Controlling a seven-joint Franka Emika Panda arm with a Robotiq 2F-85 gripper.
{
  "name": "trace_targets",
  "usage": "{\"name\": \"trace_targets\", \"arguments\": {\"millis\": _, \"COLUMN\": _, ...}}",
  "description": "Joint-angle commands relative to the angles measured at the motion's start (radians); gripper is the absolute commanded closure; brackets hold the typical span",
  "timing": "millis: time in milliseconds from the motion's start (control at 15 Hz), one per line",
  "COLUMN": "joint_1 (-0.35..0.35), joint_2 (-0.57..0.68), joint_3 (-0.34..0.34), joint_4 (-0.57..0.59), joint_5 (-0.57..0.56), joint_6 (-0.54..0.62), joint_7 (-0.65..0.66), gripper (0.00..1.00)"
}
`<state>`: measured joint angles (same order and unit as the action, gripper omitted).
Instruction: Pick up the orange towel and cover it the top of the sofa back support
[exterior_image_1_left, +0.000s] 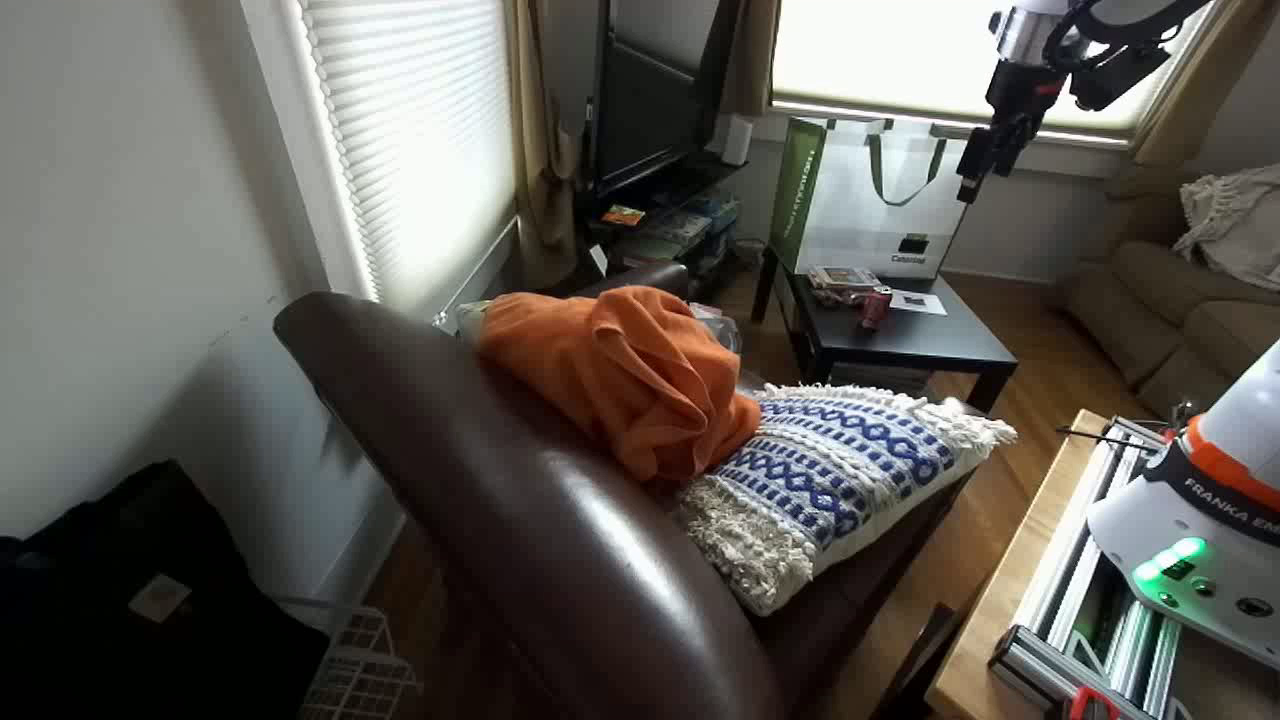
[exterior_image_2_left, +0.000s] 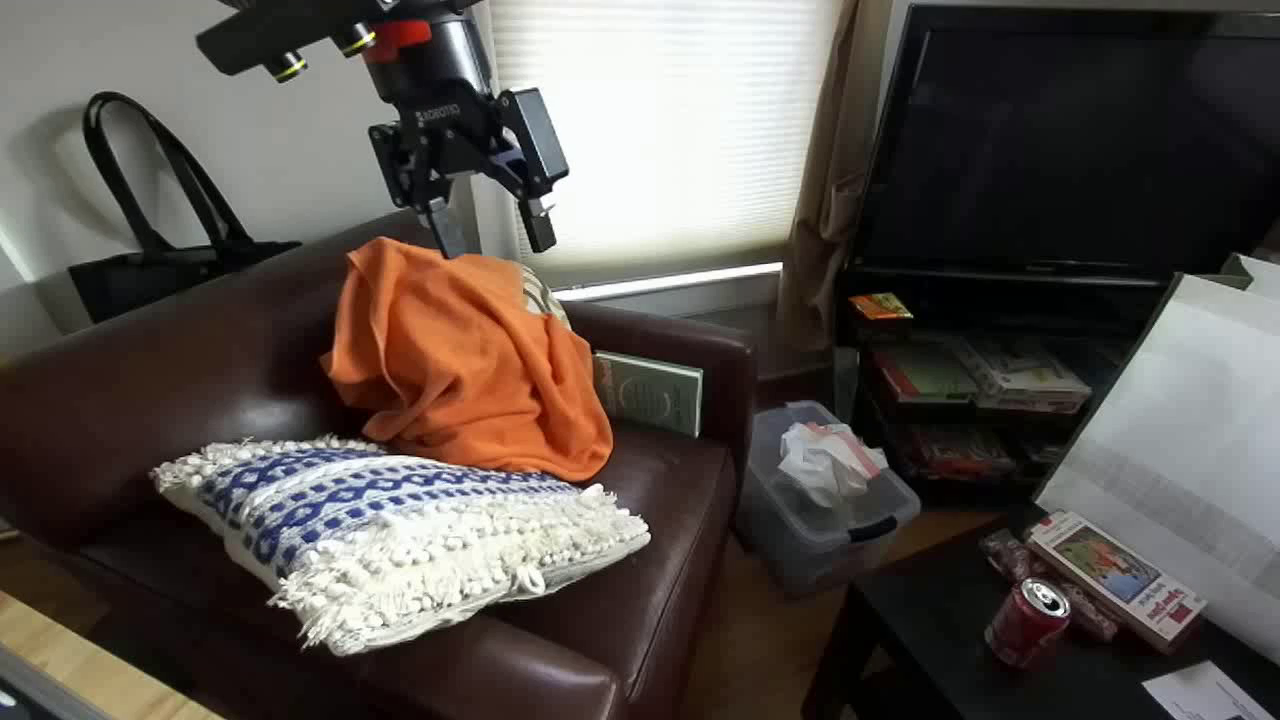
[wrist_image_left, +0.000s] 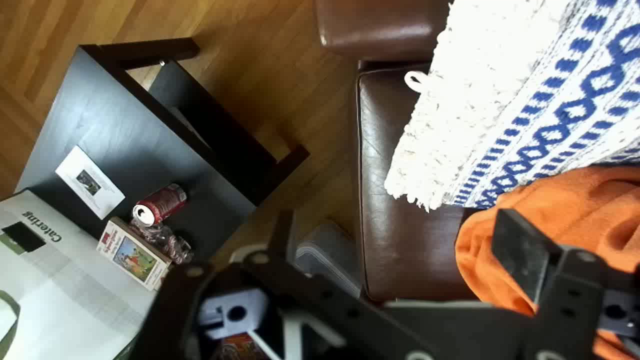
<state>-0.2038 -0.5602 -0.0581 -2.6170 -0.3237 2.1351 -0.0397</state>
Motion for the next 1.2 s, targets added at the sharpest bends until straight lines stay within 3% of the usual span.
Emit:
{"name": "trace_targets", "arguments": {"millis": 0, "joint_1": 0.012, "joint_2": 0.0, "joint_3": -0.011, "joint_4": 0.002, "joint_5": -0.006, "joint_6": -0.005, "joint_7": 0.005, "gripper": 0.0}}
{"name": "trace_targets", "arguments": {"millis": 533, "joint_1": 0.012, "joint_2": 0.0, "joint_3": -0.011, "joint_4": 0.002, "joint_5": -0.006, "joint_6": -0.005, "joint_7": 0.005, "gripper": 0.0}}
{"name": "trace_targets", "arguments": {"millis": 800, "joint_1": 0.092, "joint_2": 0.165, "joint_3": 0.029, "joint_4": 0.107, "joint_5": -0.009, "joint_6": 0.154, "joint_7": -0.056, "gripper": 0.0}}
{"name": "trace_targets", "arguments": {"millis": 1133, "joint_1": 0.237, "joint_2": 0.443, "joint_3": 0.073, "joint_4": 0.283, "joint_5": 0.099, "joint_6": 0.292, "joint_7": -0.174, "gripper": 0.0}}
